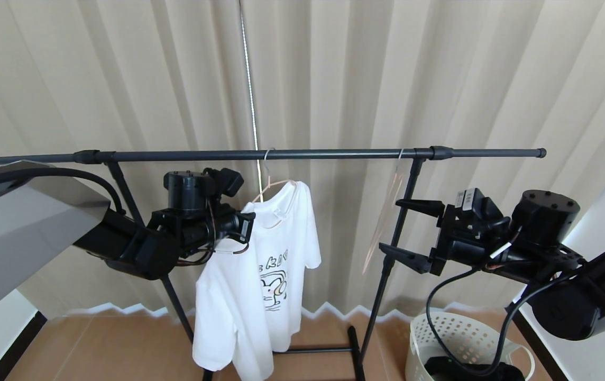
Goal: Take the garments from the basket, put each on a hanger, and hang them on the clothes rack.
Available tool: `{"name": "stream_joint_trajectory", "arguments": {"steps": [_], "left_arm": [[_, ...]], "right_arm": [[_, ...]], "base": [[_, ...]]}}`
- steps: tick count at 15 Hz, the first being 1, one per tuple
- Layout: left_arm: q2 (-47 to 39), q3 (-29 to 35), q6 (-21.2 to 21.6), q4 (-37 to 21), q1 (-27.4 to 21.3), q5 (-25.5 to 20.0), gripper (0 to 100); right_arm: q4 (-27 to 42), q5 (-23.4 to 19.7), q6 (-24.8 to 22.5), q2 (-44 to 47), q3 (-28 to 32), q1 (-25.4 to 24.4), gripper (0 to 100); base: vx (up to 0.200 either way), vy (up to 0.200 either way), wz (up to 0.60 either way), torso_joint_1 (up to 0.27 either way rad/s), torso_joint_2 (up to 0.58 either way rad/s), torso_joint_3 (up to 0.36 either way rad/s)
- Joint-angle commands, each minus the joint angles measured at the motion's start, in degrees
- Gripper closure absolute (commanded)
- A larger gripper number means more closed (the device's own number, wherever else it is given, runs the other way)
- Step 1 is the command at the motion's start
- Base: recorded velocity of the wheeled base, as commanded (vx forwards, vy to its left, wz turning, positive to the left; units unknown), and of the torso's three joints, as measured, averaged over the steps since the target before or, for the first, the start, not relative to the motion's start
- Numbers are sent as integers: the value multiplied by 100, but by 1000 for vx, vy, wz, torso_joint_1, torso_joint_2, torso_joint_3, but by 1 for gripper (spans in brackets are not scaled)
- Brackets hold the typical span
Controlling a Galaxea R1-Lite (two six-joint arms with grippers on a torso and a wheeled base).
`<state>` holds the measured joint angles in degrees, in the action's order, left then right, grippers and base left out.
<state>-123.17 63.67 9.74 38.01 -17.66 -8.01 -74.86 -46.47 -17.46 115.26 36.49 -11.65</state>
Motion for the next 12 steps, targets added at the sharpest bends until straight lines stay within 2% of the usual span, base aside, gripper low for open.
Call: {"name": "stream_joint_trajectory", "arguments": {"steps": [1, 7, 8, 12], "left_arm": [[-14, -13, -7, 57, 0, 1, 100], [21, -180, -104, 101, 0, -8, 100], [39, -206, -104, 101, 0, -8, 0], [57, -232, -104, 251, 0, -8, 0]], "right_arm": [[-2, -2, -3, 5, -1, -4, 0], [-2, -2, -3, 5, -1, -4, 0], [-2, -2, -3, 5, -1, -4, 0], [-11, -2, -3, 5, -1, -4, 0]], "base": [[0, 0, 0, 0, 0, 0], [0, 0, 0, 0, 0, 0], [0, 0, 0, 0, 0, 0], [0, 0, 0, 0, 0, 0]]}}
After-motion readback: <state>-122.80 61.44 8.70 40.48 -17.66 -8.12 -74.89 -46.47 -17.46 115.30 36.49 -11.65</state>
